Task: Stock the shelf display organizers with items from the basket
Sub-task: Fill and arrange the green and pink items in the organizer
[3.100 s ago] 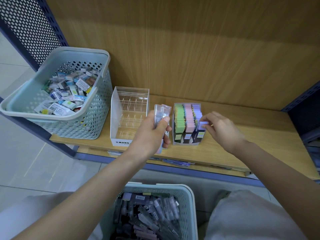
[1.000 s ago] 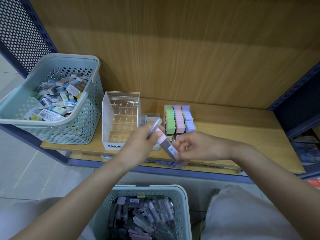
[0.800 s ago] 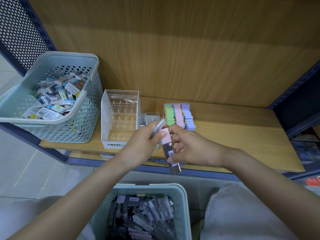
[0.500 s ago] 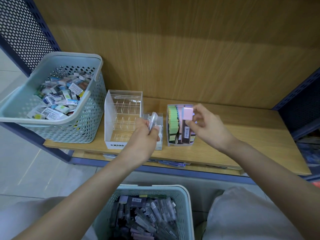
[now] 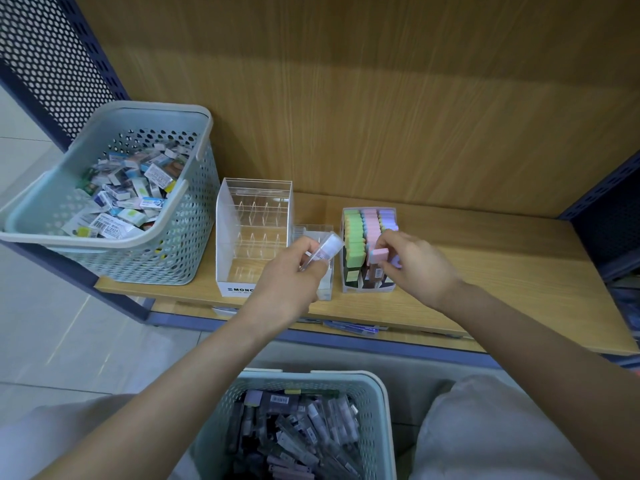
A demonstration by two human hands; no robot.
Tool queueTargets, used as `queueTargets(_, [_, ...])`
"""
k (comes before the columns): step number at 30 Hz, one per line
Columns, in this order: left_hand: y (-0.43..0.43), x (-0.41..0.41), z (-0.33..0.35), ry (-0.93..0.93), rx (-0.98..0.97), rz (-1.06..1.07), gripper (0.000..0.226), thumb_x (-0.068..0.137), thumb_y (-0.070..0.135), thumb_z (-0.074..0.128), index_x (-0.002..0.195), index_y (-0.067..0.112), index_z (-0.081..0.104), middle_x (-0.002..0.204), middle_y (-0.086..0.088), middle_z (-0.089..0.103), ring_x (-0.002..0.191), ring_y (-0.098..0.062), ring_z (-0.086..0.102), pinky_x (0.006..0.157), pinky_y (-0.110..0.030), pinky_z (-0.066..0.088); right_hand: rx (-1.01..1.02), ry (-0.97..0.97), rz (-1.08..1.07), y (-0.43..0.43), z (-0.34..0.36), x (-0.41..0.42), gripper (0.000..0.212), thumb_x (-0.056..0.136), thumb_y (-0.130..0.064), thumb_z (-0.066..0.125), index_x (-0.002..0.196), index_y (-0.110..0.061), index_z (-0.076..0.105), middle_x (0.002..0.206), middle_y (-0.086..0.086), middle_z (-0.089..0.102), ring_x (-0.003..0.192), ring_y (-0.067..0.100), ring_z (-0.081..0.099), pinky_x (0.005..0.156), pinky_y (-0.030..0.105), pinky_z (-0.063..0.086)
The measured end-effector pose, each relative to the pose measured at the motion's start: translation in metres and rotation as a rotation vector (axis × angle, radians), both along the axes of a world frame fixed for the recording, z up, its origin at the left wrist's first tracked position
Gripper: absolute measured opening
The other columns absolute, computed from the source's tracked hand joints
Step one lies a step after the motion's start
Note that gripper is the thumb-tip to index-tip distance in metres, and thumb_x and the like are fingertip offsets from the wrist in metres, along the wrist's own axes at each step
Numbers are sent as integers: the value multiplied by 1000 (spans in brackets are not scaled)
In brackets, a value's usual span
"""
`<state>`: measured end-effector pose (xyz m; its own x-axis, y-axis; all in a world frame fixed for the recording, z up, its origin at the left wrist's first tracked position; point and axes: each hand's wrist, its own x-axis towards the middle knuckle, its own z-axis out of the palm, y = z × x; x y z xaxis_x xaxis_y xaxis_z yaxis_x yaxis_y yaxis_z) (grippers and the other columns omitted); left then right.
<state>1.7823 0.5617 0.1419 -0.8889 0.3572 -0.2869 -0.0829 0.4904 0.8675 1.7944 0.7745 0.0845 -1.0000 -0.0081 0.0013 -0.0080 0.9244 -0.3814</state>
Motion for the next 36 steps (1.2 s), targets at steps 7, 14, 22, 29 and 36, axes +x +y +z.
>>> queueTargets(7, [-3,-3,-2,-9,40,65,17,99,19,40,93,22,55,77,-3,48,53,-12,47,47,-11,39,49,60,30,-4,-1,-3,12,92,-16,52,103,-18,55,96,0,60,81,24,58,66,38,49])
queueTargets(14, [-7,-3,-6,45,38,72,13,99,14,40,105,20,50,80,-3,49,56,-8,48,44,-6,37,300,43,-2,-1,1,-7,12,92,-17,47,104,-15,47,94,5,59,86,26,51,58,32,37])
queueTargets(22, [-11,-2,-12,61,45,76,11,99,15,42,95,24,48,83,-2,50,58,-9,50,44,-7,37,458,-68,61,4,1,-8,32,93,-2,42,120,-14,56,113,4,52,114,22,44,66,31,38])
queueTargets(29, [-13,-2,-15,75,92,69,12,97,14,46,93,26,48,84,-3,51,60,-10,53,50,-10,43,613,22,113,-3,-3,-3,22,77,-18,74,95,-18,60,88,-2,63,86,18,58,54,25,34])
queueTargets(36, [-24,2,-24,70,146,98,14,91,11,58,89,24,55,82,1,57,63,-10,56,57,-16,47,45,62,14,-28,12,-2,27,95,-19,52,122,-14,54,114,3,53,99,20,56,83,29,44])
